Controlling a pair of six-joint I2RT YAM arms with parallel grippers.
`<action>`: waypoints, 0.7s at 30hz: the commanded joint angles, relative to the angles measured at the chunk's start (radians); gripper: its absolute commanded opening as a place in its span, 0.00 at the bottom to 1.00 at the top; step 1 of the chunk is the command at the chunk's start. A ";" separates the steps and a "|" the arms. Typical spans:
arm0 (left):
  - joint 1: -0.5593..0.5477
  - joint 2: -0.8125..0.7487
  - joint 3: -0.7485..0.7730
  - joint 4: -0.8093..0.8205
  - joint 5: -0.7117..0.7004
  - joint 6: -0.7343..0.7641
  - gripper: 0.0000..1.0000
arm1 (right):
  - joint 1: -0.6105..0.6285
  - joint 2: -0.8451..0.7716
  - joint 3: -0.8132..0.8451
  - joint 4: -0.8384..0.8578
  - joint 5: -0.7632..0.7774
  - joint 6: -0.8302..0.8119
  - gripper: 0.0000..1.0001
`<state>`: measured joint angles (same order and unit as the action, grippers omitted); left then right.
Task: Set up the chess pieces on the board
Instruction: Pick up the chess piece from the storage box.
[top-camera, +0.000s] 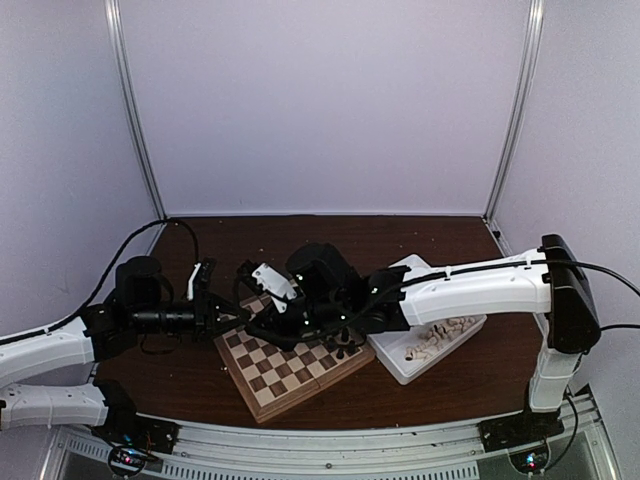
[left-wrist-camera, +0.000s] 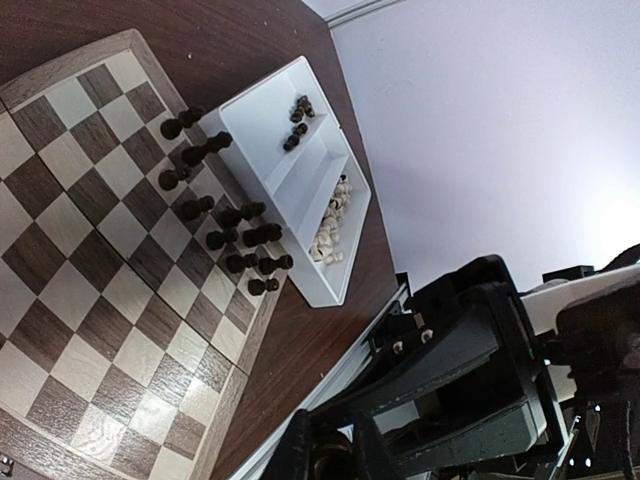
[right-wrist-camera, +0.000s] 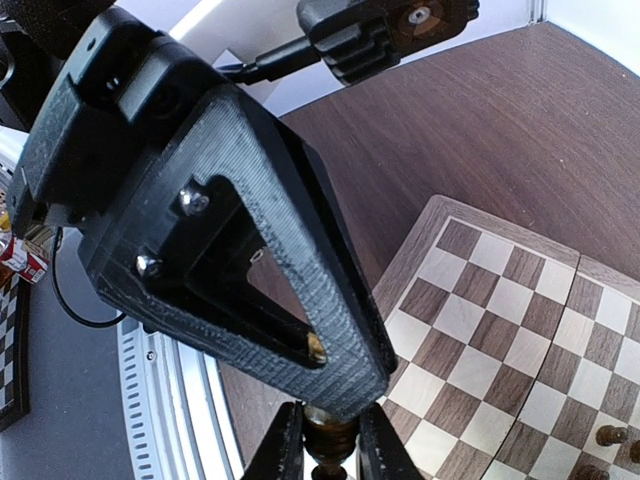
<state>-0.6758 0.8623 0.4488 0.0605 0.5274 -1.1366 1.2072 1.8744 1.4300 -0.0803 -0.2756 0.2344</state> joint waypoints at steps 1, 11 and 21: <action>0.001 -0.002 -0.007 0.042 0.005 0.005 0.12 | 0.009 0.005 0.026 -0.004 -0.001 -0.010 0.18; 0.001 -0.015 -0.006 0.019 -0.013 0.005 0.08 | 0.011 -0.018 0.008 0.002 0.033 -0.010 0.43; 0.002 -0.035 -0.028 0.074 -0.031 -0.053 0.07 | 0.011 -0.127 -0.135 0.117 0.099 0.029 0.57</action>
<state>-0.6758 0.8402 0.4328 0.0601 0.5121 -1.1526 1.2129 1.8366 1.3643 -0.0463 -0.2272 0.2367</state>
